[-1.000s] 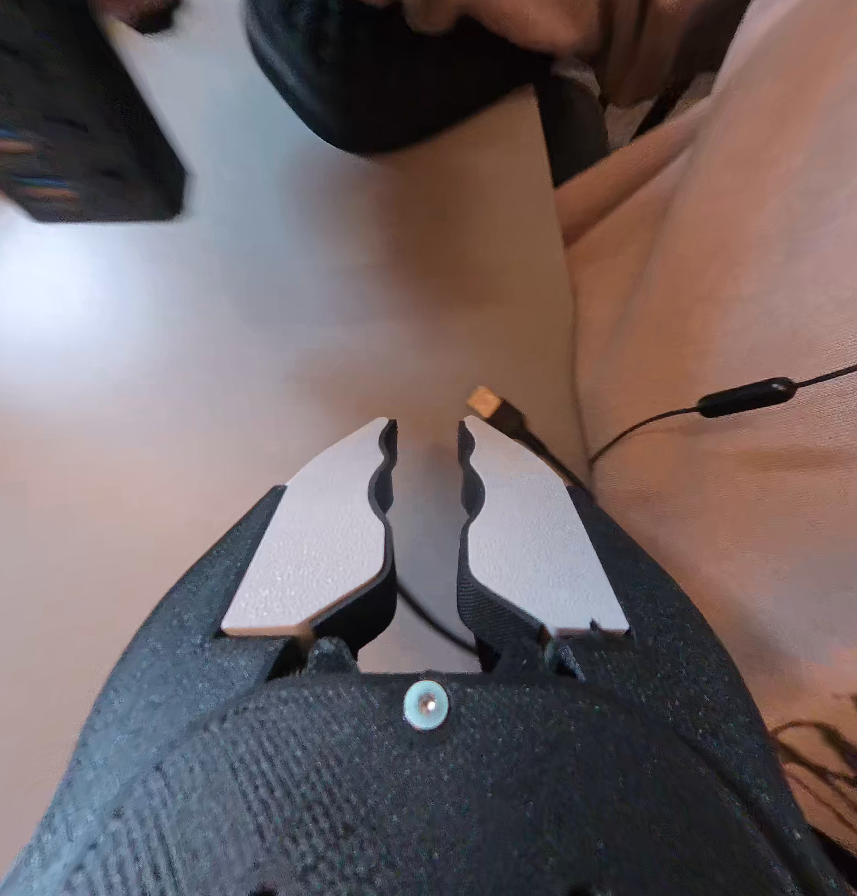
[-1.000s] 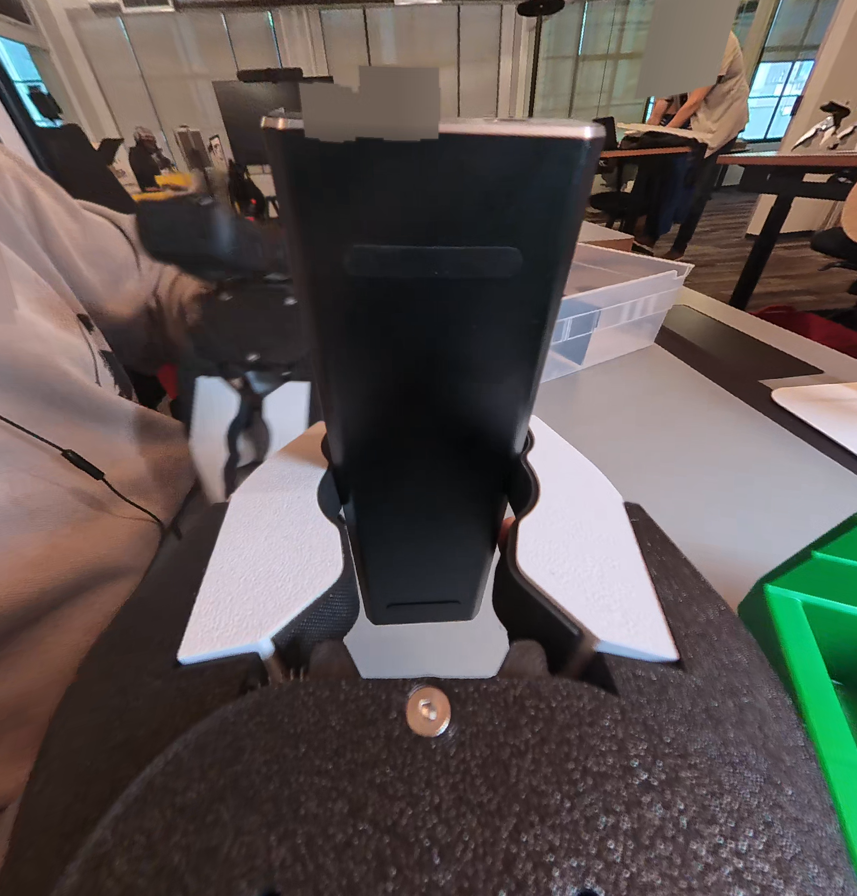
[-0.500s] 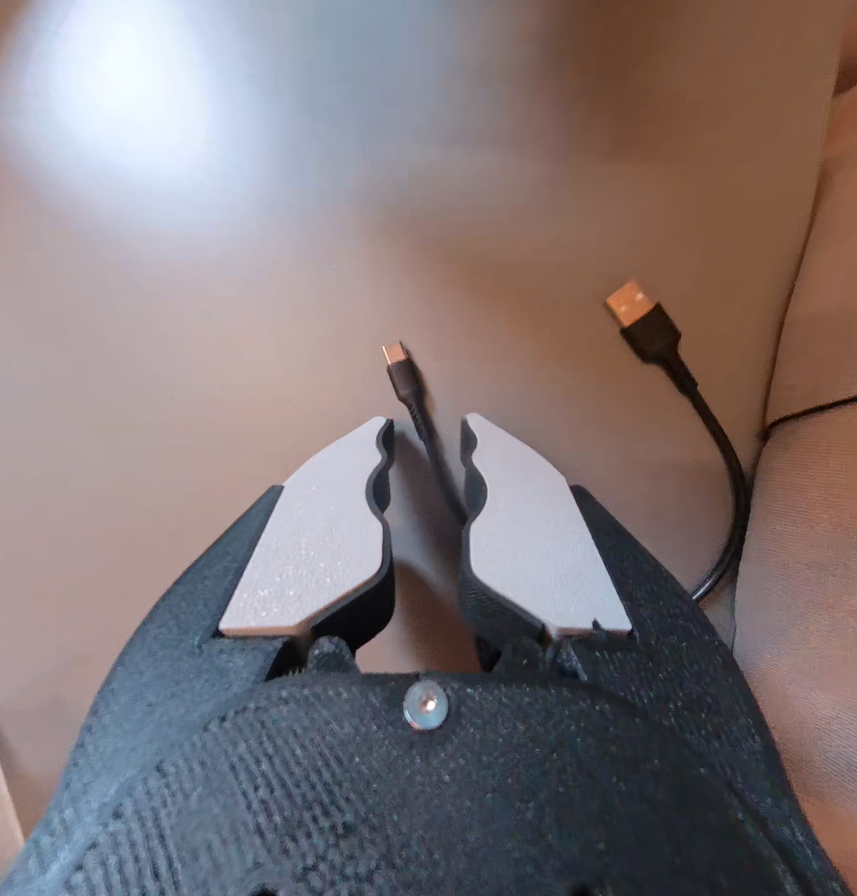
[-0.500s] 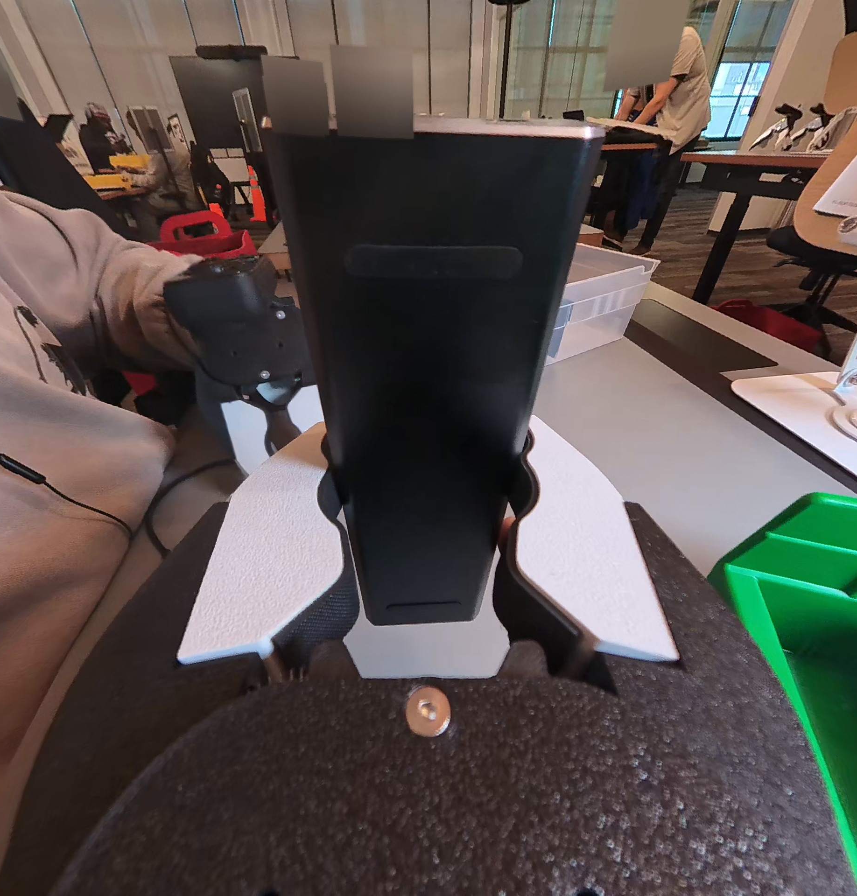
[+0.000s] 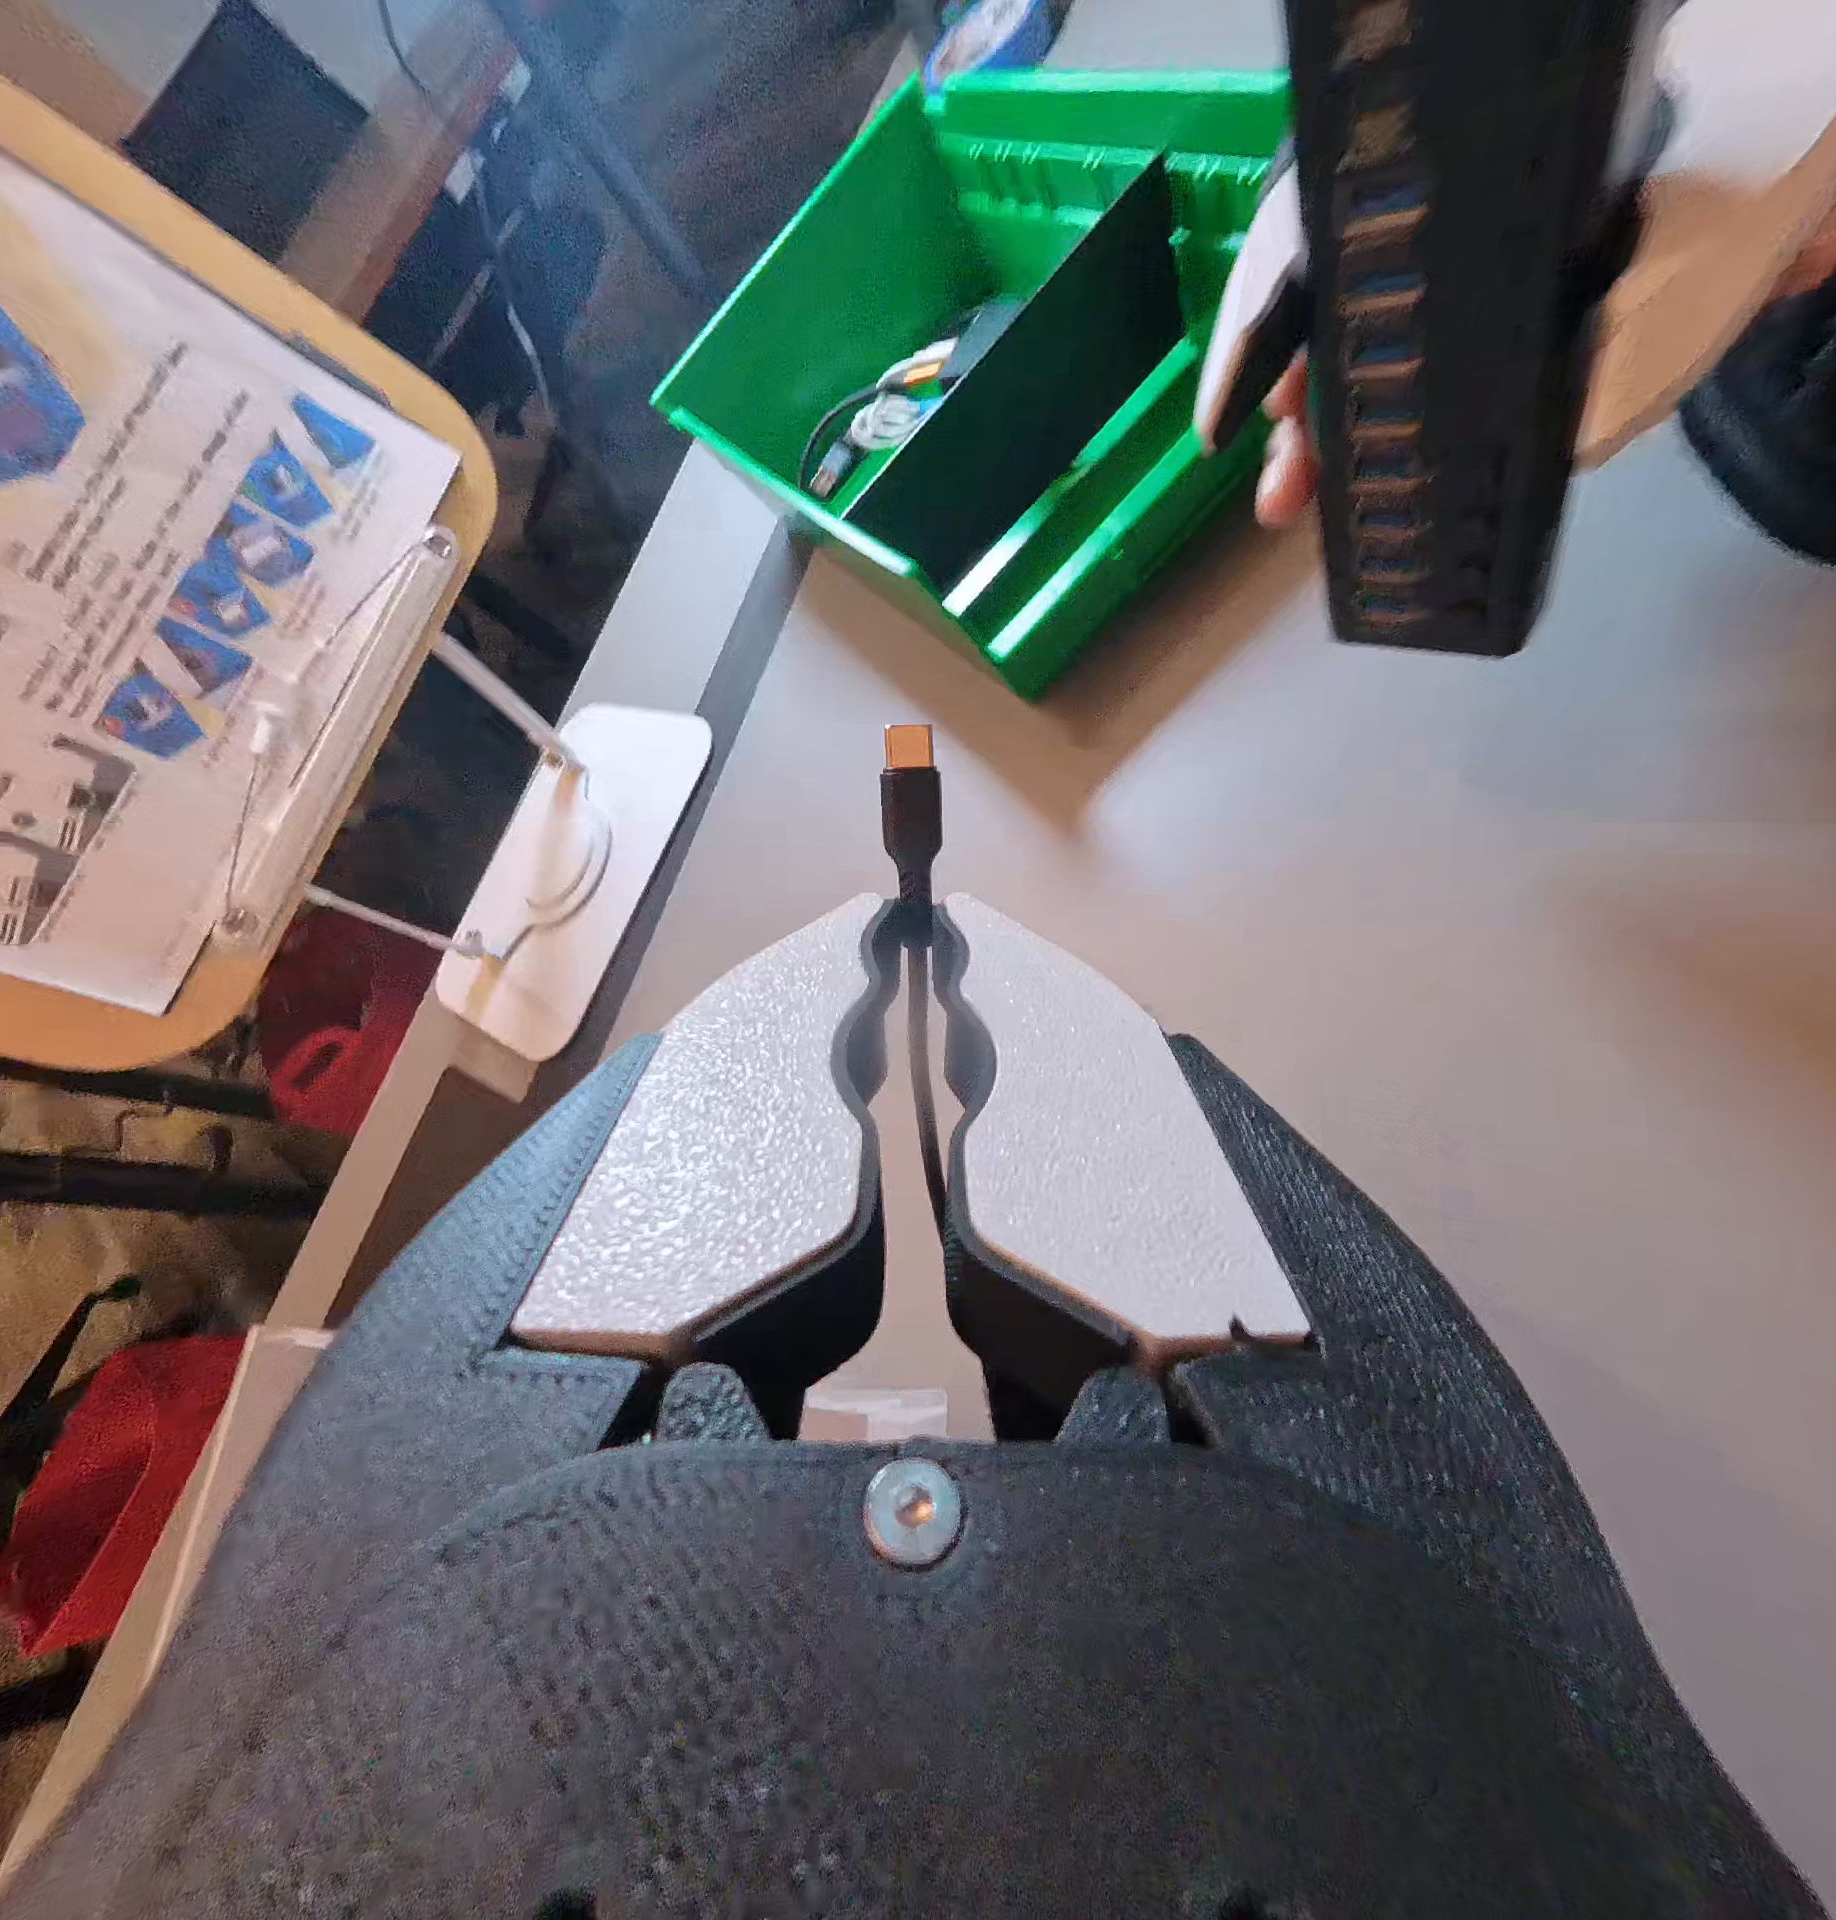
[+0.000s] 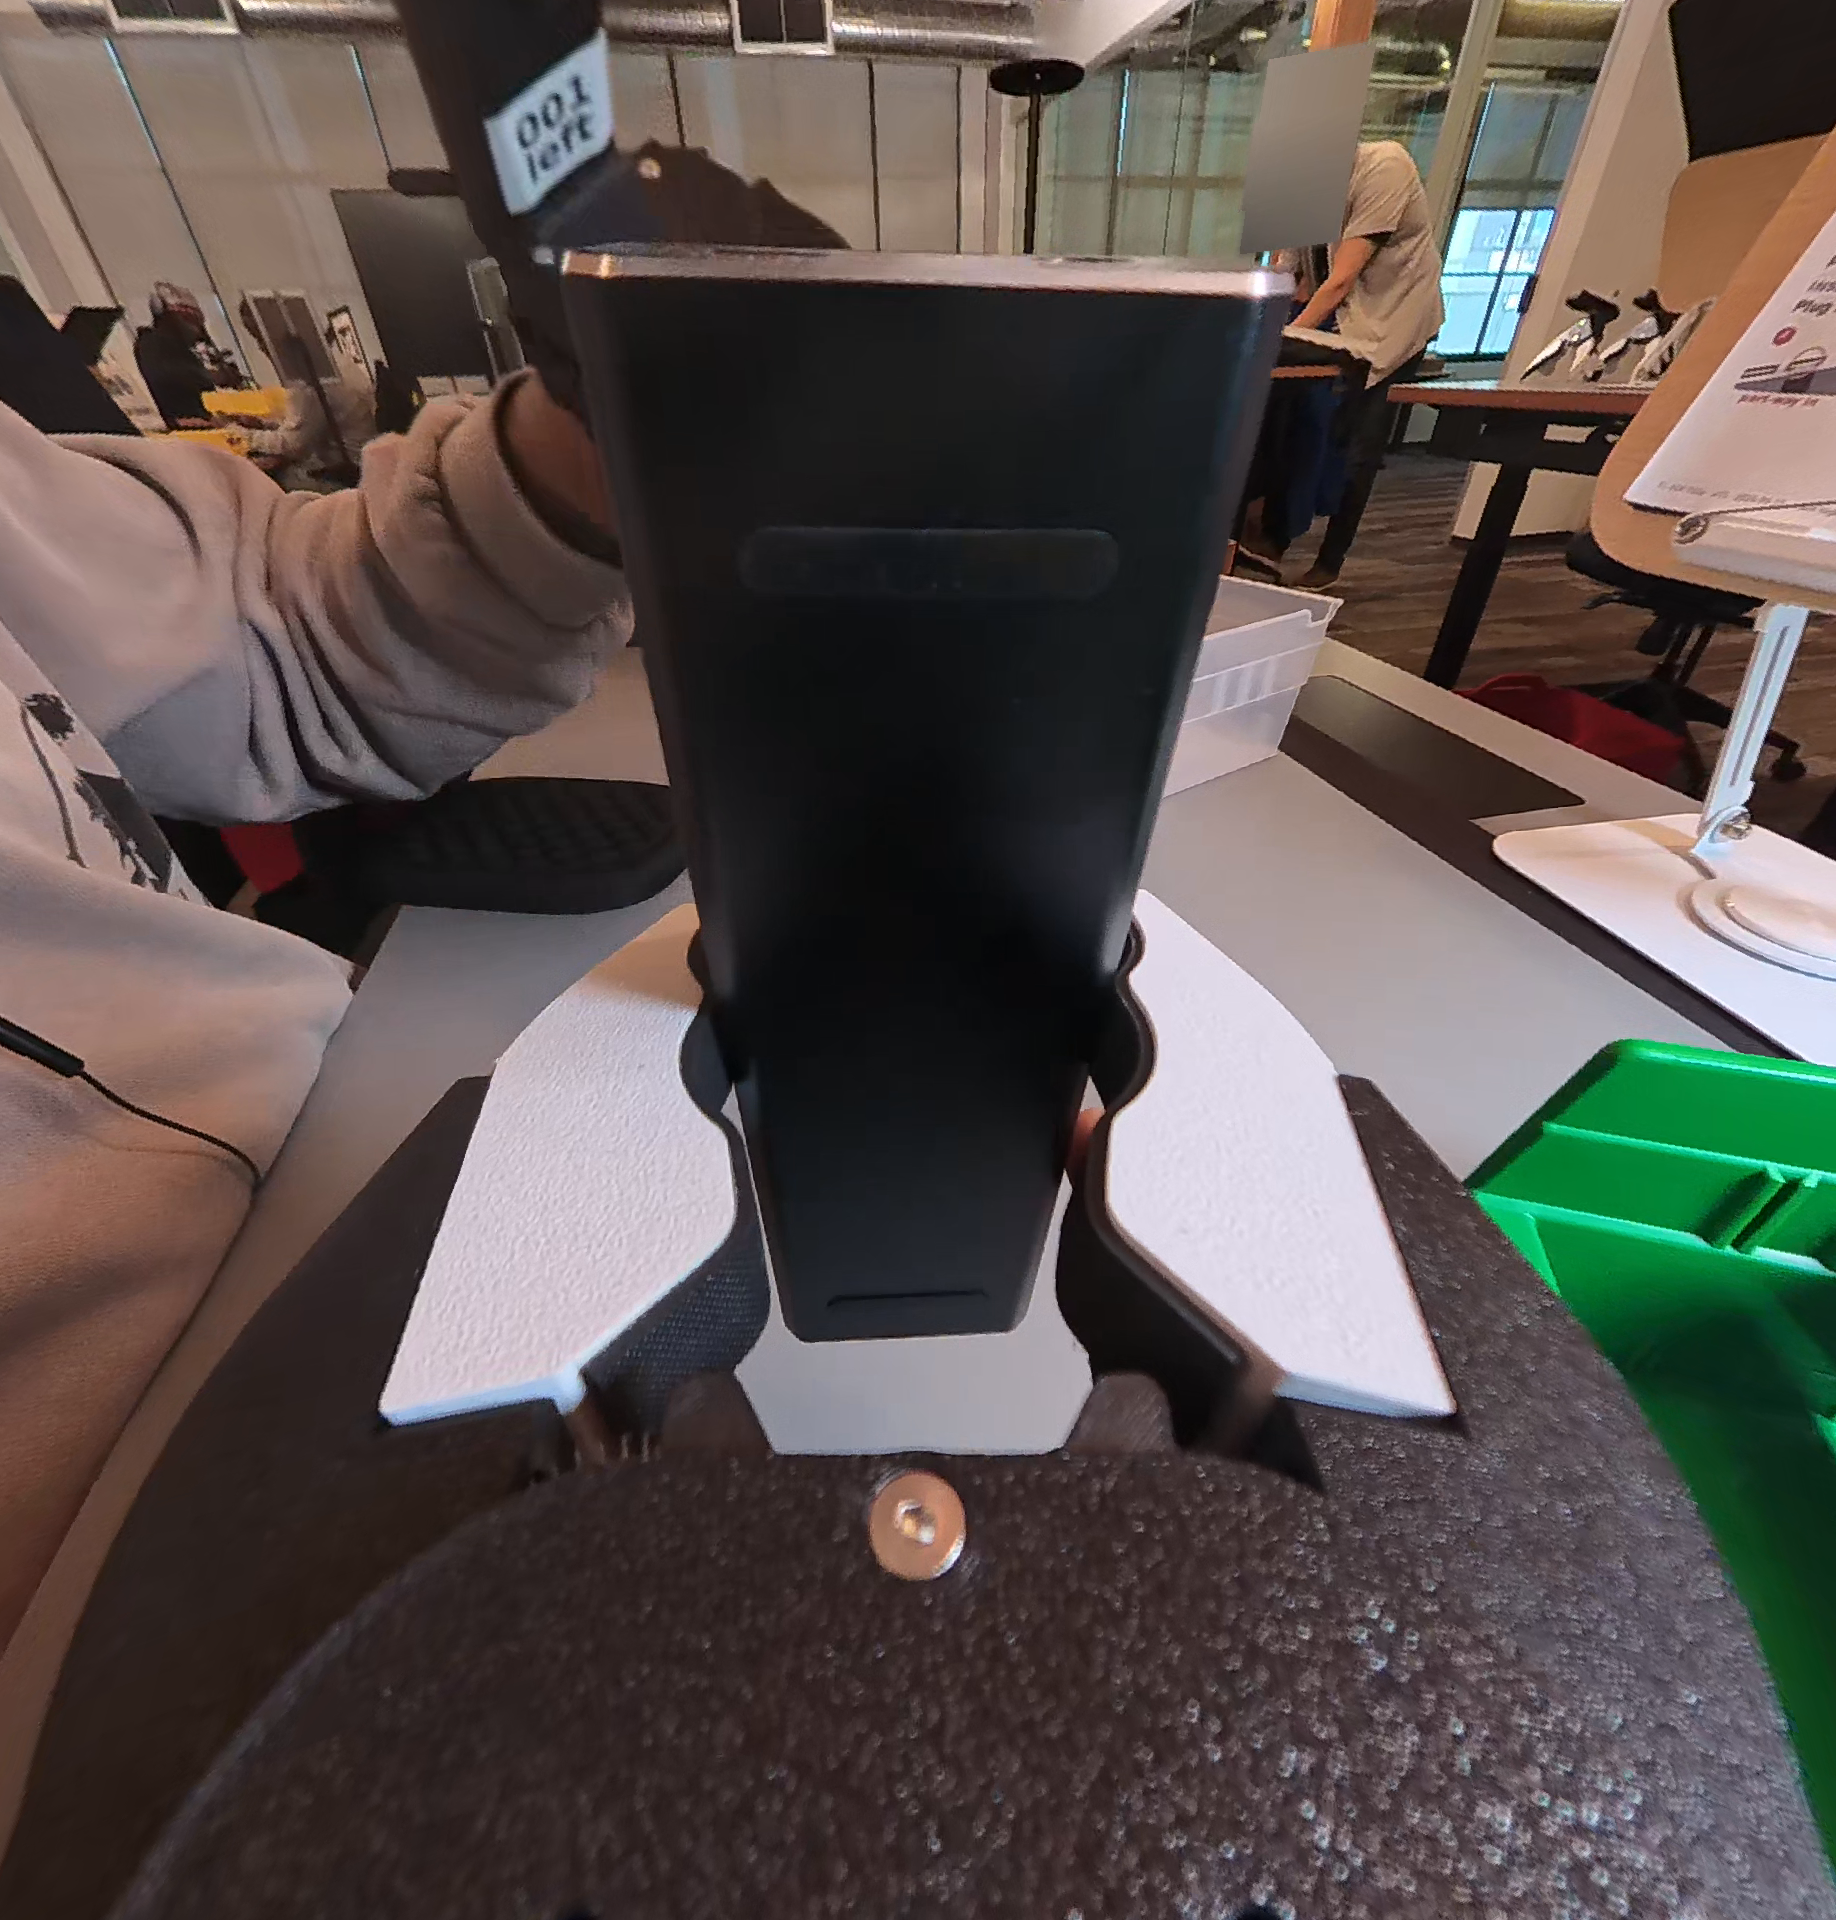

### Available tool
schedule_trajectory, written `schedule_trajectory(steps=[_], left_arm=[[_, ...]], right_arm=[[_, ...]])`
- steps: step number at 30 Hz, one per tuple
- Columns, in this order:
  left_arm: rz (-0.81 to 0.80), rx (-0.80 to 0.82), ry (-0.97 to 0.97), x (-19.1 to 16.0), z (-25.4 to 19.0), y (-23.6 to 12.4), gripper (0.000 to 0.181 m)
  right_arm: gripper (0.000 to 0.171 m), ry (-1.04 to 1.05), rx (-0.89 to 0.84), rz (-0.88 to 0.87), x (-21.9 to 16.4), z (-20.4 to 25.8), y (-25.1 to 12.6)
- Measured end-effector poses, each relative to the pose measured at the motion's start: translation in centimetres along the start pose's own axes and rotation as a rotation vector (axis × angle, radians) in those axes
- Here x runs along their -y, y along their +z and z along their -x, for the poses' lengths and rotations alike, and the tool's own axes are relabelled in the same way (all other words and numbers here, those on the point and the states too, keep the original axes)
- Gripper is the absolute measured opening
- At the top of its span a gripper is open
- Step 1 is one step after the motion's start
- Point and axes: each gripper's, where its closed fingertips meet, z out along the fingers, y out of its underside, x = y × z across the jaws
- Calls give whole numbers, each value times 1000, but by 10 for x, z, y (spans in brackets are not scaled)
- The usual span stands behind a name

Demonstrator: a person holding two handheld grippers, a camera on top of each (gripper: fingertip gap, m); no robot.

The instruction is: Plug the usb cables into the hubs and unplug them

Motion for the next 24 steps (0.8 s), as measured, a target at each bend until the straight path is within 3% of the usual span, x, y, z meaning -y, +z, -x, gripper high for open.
schedule_trajectory(steps=[1,6,9,12,16,20,24], left_arm=[[-18,-38,-1,3,-10,-2,6],[8,-423,-88,-33,-102,8,10],[-68,-604,-279,-29,-115,-3,26],[-108,-554,-407,-25,-81,6,27],[104,-428,-258,-62,-69,62,34],[217,-528,-133,-83,-85,107,35],[285,-635,-95,-93,-93,123,32]], right_arm=[[69,0,0,-1,0,0,0],[69,1,11,-1,0,2,1],[69,5,16,-1,0,3,2],[69,12,14,-3,-1,2,3],[69,19,17,-10,-1,1,2],[68,18,43,-25,1,5,0],[68,21,86,-41,4,11,-2]])
